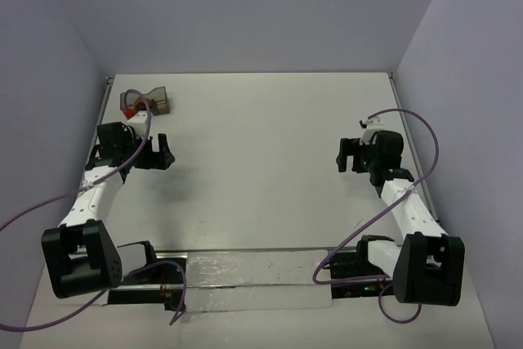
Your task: Build the wood block tower
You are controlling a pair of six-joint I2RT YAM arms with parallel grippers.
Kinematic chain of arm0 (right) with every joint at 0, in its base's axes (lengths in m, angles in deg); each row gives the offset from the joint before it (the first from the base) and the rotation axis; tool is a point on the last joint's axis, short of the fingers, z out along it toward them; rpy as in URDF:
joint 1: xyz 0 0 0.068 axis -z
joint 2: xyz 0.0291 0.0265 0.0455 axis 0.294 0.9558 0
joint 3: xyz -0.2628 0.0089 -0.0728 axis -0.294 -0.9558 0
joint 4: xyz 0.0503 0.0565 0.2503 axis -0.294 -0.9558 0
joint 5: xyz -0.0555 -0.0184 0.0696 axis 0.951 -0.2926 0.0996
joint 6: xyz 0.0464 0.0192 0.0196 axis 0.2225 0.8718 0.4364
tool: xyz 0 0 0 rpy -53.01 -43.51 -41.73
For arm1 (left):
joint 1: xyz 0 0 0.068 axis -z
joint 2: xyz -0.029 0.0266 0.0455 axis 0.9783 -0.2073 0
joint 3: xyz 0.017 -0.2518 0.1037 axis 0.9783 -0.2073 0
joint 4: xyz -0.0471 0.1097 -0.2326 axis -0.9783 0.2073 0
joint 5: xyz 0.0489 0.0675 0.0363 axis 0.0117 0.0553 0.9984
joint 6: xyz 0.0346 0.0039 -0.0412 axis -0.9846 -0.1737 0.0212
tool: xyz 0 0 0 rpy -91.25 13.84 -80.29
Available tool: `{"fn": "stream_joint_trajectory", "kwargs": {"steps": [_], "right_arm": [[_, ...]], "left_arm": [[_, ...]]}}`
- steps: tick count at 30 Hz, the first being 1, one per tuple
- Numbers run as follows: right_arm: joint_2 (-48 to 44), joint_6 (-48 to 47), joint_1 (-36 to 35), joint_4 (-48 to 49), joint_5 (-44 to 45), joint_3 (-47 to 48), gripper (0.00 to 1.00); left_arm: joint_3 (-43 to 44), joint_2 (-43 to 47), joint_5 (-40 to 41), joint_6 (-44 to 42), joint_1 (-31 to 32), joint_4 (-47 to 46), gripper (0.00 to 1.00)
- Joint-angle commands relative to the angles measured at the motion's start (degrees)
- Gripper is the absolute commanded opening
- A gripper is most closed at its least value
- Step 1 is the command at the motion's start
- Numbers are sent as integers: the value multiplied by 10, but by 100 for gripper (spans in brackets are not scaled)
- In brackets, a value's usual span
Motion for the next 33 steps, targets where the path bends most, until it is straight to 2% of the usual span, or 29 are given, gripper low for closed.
{"fn": "stream_joint_trajectory", "kwargs": {"steps": [1,6,10,14,16,17,18,22,23,27,29,33], "right_arm": [[-10,-6,1,10,7,23,100],[-5,-5,0,10,6,24,100],[-1,-5,1,10,6,26,100],[2,-5,1,9,8,26,100],[3,-7,1,10,10,25,100],[4,-7,1,10,10,26,100],[7,-7,0,9,11,27,100],[10,-6,1,7,13,29,100],[10,-7,1,7,13,28,100],[11,-8,1,6,14,29,100],[15,-7,0,5,12,31,100],[23,-4,1,5,11,33,100]], "left_arm": [[-3,21,-2,-10,6,-26,99],[17,5,11,-7,8,-18,99],[68,-32,43,10,9,-3,99],[198,-119,92,32,5,48,96],[311,-185,97,39,-9,96,90],[312,-208,95,40,-9,96,88],[396,-248,100,43,-21,130,86],[571,-372,115,58,-56,184,77],[580,-395,117,62,-58,194,77],[763,-528,133,88,-95,262,66],[821,-569,154,82,-99,272,64],[866,-608,178,78,-99,278,64]]}}
